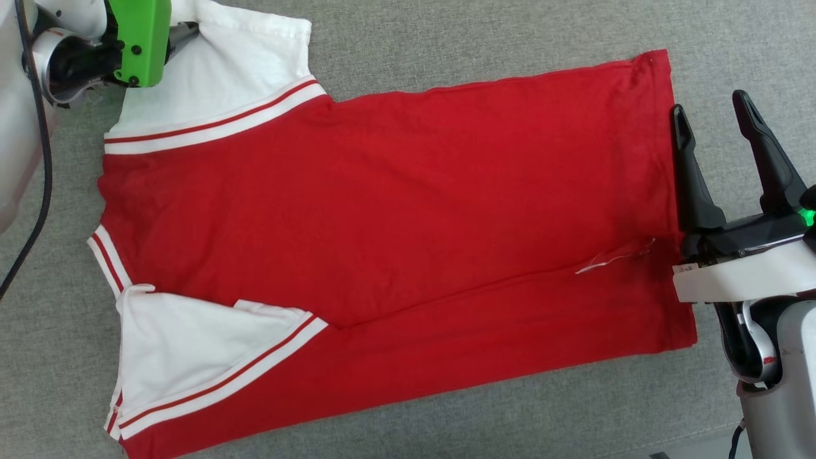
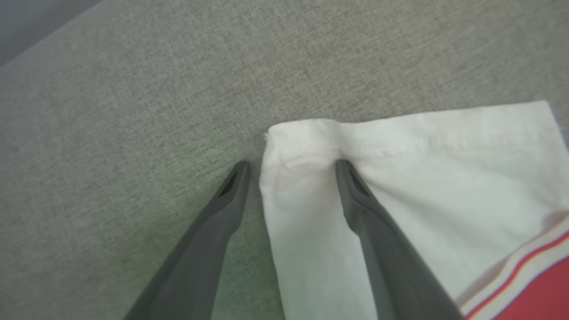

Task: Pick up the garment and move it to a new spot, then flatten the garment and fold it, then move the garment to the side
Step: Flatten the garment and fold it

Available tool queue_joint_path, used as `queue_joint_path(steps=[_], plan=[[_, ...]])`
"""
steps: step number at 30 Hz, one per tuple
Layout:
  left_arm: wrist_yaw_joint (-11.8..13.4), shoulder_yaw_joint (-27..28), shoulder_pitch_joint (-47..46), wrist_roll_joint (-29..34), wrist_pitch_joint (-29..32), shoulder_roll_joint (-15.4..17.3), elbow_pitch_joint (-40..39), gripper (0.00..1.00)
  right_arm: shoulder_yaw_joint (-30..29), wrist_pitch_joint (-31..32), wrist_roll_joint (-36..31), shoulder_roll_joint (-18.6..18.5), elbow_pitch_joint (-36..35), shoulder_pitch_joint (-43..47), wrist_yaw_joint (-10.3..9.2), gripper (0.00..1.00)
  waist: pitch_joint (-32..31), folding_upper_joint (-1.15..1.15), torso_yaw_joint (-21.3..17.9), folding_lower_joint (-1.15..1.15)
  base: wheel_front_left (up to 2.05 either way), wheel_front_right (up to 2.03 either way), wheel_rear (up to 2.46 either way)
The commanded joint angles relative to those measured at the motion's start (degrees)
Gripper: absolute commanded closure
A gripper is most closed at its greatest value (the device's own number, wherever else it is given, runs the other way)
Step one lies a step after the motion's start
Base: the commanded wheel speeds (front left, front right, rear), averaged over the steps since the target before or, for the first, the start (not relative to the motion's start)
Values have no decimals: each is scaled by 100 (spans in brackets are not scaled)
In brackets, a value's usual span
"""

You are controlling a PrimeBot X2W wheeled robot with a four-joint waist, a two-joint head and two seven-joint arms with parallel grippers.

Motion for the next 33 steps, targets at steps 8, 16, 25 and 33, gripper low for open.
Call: queue_joint_path(steps=[8,16,25,33], plan=[[-17,-531,248,130,-266,95,-196,100,-152,-78,-4,-81,128,-164,-4,0,-169,0,72,0,0,0,0],[-17,-815,225,437,-1383,41,-592,100,-536,389,159,-684,90,-505,-4,0,-708,0,420,0,0,0,0],[-17,-940,379,593,-2159,1,-1120,100,-98,2133,941,-1983,503,-1351,-4,0,-1017,0,819,0,0,0,0],[-4,-974,454,738,-2413,-15,-1502,100,893,4889,2229,-2892,1019,-1831,-4,0,-983,0,1072,0,0,0,0]])
